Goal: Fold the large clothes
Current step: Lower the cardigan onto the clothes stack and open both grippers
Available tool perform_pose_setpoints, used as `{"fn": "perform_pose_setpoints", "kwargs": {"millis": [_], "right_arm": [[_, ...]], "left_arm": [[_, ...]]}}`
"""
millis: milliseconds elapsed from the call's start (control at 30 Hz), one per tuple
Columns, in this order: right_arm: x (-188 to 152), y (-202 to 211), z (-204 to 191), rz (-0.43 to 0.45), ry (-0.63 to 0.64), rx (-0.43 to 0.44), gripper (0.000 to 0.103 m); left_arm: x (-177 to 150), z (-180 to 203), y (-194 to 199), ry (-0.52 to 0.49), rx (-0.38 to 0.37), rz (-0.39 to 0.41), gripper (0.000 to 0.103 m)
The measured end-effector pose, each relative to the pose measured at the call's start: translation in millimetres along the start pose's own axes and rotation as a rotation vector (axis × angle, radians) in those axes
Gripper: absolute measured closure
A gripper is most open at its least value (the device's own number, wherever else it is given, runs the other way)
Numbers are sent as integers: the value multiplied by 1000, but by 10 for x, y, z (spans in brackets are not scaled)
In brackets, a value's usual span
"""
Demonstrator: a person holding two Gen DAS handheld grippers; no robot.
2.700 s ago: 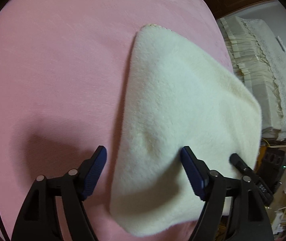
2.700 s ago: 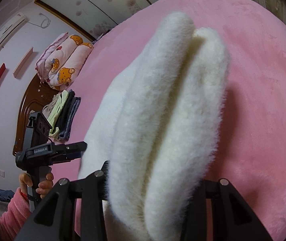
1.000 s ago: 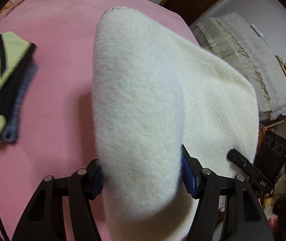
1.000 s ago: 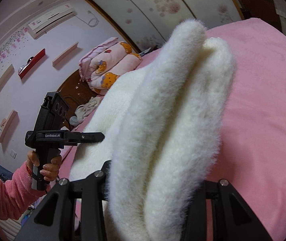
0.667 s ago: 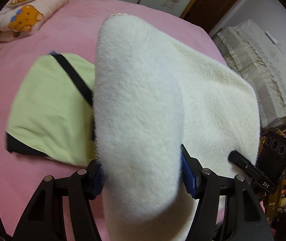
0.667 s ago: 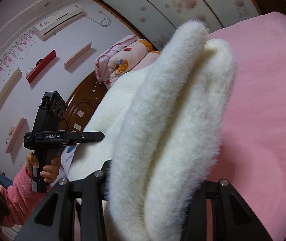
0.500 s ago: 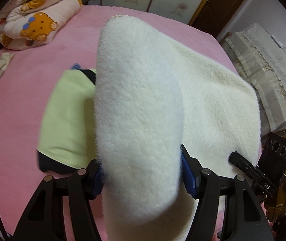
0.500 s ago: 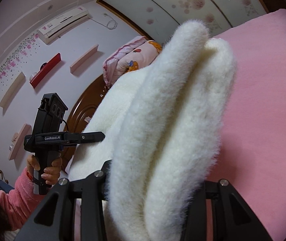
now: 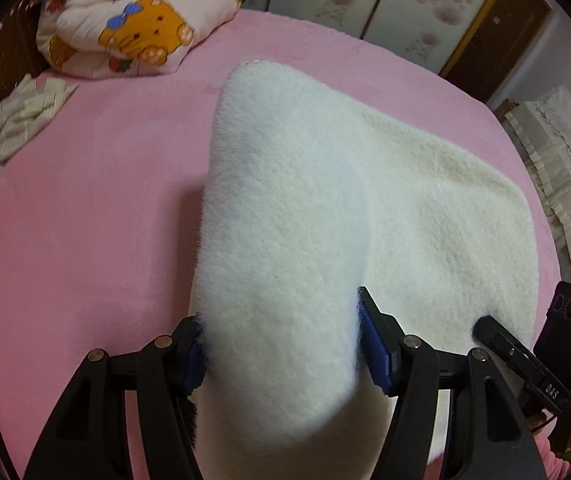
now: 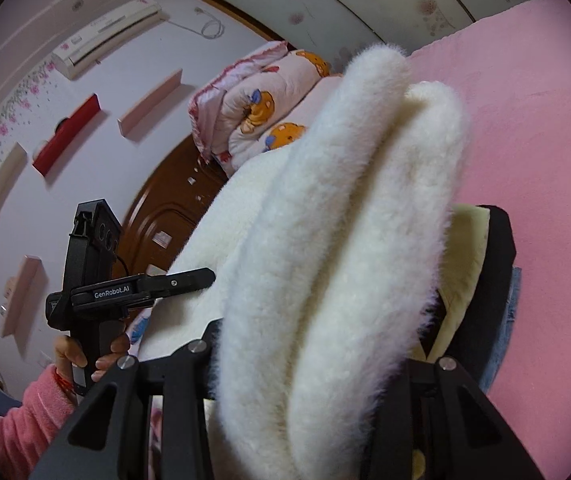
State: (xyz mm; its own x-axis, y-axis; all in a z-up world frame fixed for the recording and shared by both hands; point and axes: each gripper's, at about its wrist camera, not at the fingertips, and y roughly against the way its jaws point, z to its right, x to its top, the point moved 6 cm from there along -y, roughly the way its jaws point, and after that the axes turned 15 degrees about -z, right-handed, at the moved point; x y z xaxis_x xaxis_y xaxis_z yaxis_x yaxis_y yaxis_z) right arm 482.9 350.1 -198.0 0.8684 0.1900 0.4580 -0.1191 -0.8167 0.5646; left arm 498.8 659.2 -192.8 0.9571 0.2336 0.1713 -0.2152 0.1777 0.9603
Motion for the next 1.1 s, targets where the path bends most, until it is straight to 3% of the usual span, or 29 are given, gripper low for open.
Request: {"fn": "perform_pose_setpoints", "kwargs": {"millis": [100,200,367,500,700,800,933,1033,1100], "right_arm": [[30,-152,90,3,-22,10,65],[7,-191,197,31,-63,31,64],[-88,-345,374,35,-121,-2,62],[-115,-445,369,33,-95,-63,59],[-184,-354,360,-32,-143,-104,48],[-294,-168,340,-47,-135,-152,44],[-560,256,333,10,-114,-281,24],[-907,604,407,33,-115,-378,23],[-1197,830,514,13,-137,-436,23]], "left_arm": [[94,-173,-136,2,-40,13,40],[123,-57,-237,-29,-51,25,39],[208,-102,-383,-77,-68,47,32],[221,-122,-477,-81,-61,75,27],[-73,120,-211,-89,129,206,21],[-269,207,-109,14,212,279,21],[-788,455,-58,193,278,381,20],[-1233,778,-22,218,405,446,14],[-1566,1038,-93,195,422,416,13]]}}
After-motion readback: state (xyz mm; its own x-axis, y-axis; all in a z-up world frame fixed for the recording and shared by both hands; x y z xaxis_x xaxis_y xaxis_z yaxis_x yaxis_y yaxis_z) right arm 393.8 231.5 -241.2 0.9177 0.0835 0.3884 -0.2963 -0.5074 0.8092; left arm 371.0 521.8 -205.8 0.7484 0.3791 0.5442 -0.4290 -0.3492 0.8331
